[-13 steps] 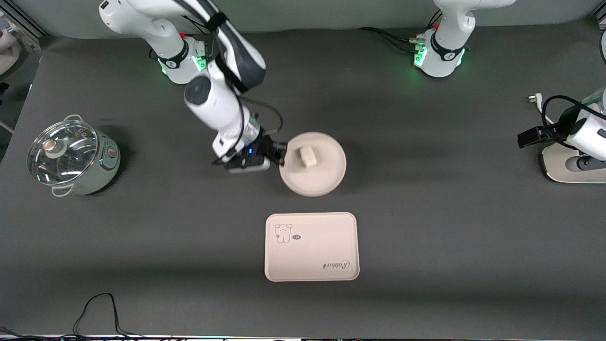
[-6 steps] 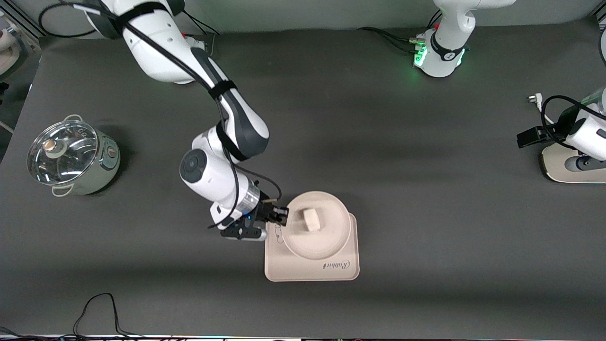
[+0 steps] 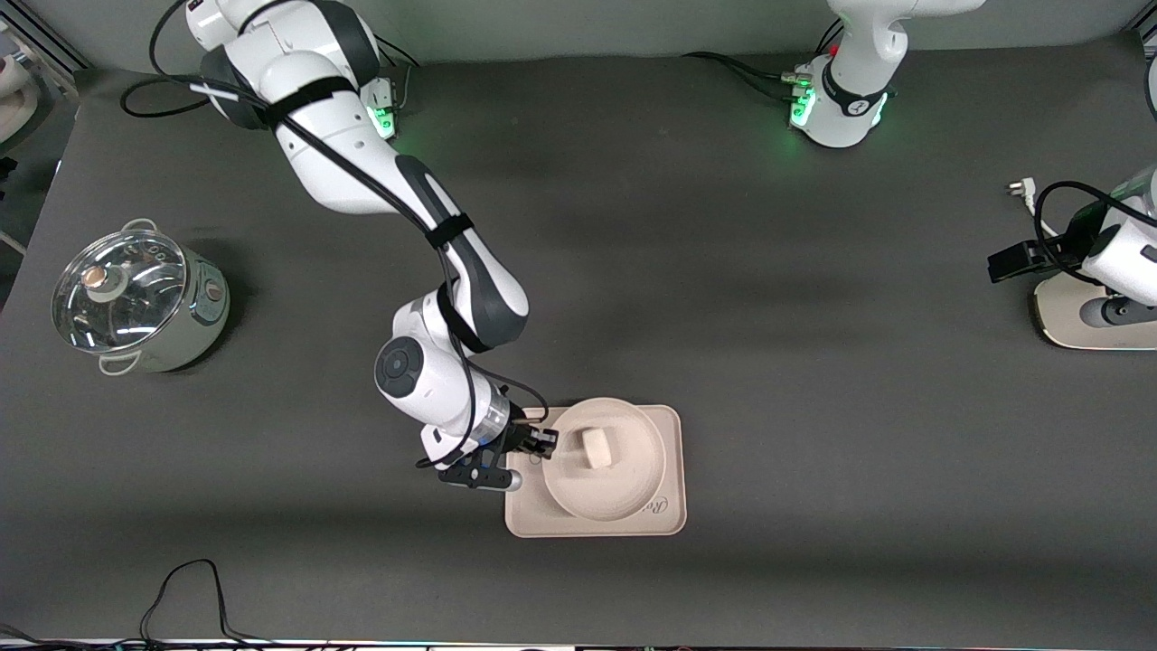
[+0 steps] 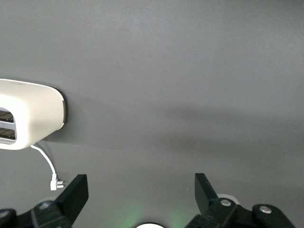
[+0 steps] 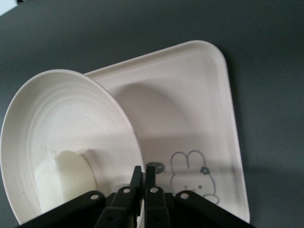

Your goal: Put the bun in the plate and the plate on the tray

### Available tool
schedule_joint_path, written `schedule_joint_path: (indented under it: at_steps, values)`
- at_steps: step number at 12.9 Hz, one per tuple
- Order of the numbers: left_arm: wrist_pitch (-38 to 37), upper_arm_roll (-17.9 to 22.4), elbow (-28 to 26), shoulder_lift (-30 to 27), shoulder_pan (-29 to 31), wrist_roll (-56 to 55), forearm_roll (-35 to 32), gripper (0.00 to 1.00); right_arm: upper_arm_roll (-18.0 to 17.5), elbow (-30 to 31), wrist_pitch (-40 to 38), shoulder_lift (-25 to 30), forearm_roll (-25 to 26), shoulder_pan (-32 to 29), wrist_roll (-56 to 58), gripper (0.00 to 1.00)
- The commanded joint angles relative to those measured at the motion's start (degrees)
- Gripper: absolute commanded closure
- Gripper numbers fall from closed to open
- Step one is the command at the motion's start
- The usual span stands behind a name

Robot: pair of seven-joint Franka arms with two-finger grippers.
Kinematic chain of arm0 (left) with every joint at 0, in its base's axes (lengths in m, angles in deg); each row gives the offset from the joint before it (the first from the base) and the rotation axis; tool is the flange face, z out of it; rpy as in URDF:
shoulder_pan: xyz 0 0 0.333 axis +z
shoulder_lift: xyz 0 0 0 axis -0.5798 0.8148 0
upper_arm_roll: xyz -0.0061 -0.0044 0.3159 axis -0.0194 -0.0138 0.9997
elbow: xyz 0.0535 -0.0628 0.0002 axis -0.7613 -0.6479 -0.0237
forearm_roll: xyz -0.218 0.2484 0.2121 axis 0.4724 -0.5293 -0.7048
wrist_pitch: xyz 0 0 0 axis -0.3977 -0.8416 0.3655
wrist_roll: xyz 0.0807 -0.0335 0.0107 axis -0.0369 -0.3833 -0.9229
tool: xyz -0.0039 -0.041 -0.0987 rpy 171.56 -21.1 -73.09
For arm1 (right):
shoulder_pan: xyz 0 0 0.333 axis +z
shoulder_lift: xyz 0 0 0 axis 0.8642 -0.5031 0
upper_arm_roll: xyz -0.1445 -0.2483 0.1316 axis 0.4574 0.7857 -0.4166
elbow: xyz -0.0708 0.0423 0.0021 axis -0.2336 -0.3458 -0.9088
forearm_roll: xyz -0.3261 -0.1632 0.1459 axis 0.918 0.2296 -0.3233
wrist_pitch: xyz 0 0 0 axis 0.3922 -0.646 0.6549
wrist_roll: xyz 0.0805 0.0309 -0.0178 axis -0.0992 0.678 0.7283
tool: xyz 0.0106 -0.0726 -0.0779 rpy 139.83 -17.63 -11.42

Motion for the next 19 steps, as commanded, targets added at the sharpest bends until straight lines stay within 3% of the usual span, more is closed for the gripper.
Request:
schedule_joint_path:
  at_steps: [1,6,7,8,10,13,15,19]
  values:
    - [-0.6,0.3,-0.3,-1.7,-0.5,-0.1,0.2,0.0,-0.2,-3.3,1.3,-3.5,-1.8,-0.2,1.2,1.0]
    - [1.3,-0.1,-6.0,-6.9,-0.6,-0.4,1.9,0.0,-0.4,-2.7,2.4,-4.9,-1.9,0.2,1.3,0.96]
    - [2.6,-0.8,-8.3,-8.5,-0.6,-0.4,1.8,0.0,-0.4,-2.7,2.3,-5.0,-1.9,0.2,1.2,0.72]
    - [4.1,-0.8,-10.0,-9.6,-0.6,-0.4,1.9,0.0,-0.4,-2.7,2.3,-4.9,-2.0,0.1,1.2,0.22]
    - [3.9,-0.8,-10.1,-9.7,-0.6,-0.4,1.8,0.0,-0.4,-2.7,2.1,-4.2,-1.7,-0.2,1.3,0.0]
    - [3.9,-0.8,-10.1,-9.6,-0.7,-0.4,1.9,0.0,-0.1,-1.3,-2.6,-0.3,-1.6,-0.5,1.2,0.0]
    - [3.8,-0.9,-10.1,-9.6,-0.6,-0.4,1.8,0.0,2.2,-0.3,-11.5,4.4,-0.9,-0.4,0.8,0.0]
    - [3.4,-0.8,-9.2,-9.6,-0.3,0.7,1.7,0.0,3.6,4.4,-33.7,20.5,9.8,-3.0,1.3,0.0]
